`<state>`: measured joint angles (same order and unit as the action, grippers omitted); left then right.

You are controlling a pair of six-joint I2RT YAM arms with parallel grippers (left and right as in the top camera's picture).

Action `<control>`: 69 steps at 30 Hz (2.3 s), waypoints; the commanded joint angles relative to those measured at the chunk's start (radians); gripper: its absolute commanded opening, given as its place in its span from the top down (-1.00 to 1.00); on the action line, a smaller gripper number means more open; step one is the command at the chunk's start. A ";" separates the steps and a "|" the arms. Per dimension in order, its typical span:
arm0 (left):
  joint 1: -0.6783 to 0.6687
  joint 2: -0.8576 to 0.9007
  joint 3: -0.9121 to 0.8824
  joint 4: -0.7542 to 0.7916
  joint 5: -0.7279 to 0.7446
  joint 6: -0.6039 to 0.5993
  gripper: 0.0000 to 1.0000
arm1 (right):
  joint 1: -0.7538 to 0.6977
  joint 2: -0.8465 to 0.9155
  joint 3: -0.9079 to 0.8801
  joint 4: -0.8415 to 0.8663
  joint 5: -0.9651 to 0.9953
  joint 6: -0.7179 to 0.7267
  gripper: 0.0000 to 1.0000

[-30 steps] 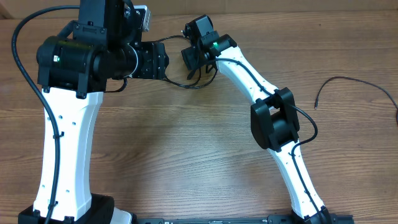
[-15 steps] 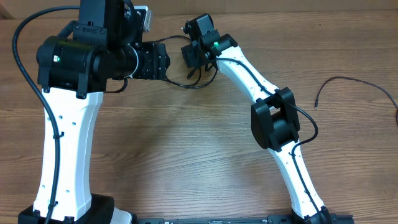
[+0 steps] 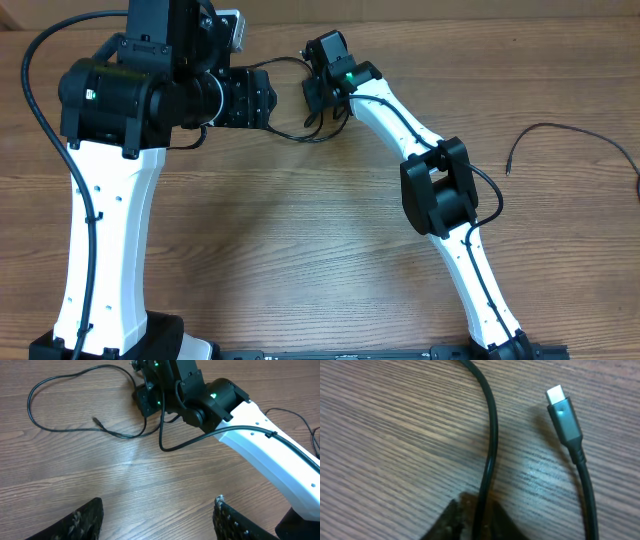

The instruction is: Untangle cables

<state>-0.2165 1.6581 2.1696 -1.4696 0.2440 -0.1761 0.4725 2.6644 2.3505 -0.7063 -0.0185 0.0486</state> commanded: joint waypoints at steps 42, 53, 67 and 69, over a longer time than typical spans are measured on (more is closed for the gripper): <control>-0.007 -0.026 -0.002 0.034 0.017 0.018 -0.47 | -0.742 -0.013 0.488 -0.509 0.069 0.077 0.92; -0.035 -0.026 -0.002 0.072 0.026 0.003 -0.49 | -1.135 -0.106 0.656 -0.611 0.032 0.120 0.93; -0.095 -0.016 -0.002 0.090 0.027 -0.008 -0.50 | -1.308 -0.255 0.656 -0.576 -0.497 0.111 -1.00; -0.097 -0.016 -0.002 0.090 0.027 -0.014 -0.50 | -1.270 -0.266 0.656 -0.601 -0.557 0.084 -1.00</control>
<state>-0.3019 1.6577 2.1696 -1.3830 0.2584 -0.1654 -0.8730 2.4523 2.9799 -1.2877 -0.3424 0.1757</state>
